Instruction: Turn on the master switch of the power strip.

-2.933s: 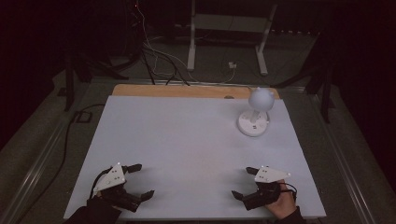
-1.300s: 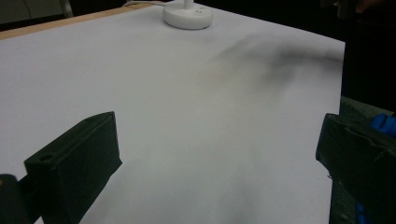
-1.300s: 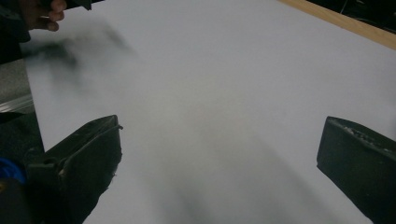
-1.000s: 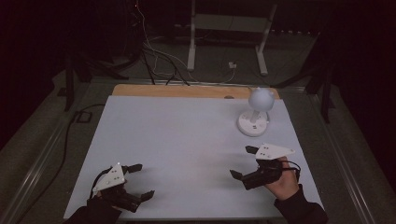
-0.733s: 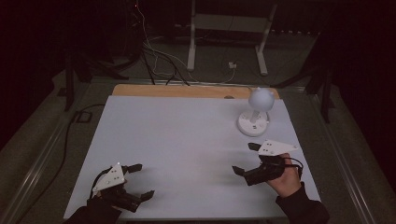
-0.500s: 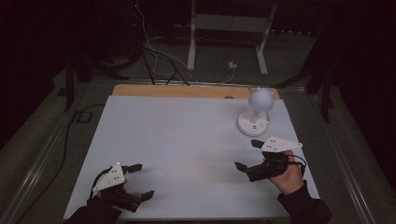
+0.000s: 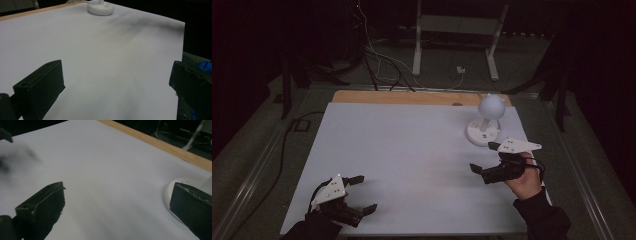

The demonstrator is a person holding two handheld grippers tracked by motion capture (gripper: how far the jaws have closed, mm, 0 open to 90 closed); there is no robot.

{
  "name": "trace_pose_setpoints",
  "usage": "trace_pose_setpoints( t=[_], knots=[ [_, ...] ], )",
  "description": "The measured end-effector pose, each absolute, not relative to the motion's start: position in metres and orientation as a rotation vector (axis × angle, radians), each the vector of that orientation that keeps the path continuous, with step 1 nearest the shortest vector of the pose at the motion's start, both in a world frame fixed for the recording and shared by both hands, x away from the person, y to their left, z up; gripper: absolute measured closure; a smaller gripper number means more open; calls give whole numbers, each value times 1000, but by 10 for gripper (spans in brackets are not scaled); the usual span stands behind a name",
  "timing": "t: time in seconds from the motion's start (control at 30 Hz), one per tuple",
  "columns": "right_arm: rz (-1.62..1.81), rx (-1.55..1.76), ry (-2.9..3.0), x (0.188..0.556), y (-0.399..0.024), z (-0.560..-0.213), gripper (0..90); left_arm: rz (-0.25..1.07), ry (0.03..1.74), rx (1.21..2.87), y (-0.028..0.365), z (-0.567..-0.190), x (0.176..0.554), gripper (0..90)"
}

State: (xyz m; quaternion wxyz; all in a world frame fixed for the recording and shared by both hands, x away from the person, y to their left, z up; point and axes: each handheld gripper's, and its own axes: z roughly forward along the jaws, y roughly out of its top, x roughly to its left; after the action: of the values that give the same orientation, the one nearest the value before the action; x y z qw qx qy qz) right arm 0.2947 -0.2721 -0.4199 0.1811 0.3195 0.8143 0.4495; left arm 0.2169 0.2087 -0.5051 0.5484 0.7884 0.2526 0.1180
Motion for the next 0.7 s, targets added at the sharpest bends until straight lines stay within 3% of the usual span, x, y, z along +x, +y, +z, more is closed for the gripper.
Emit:
trace_pose_setpoints(
  t=[0.7],
  knots=[
    [1251,1031,2207,328,-301,-424,0,278,600,1869,208,-505,217,2]
  ],
)
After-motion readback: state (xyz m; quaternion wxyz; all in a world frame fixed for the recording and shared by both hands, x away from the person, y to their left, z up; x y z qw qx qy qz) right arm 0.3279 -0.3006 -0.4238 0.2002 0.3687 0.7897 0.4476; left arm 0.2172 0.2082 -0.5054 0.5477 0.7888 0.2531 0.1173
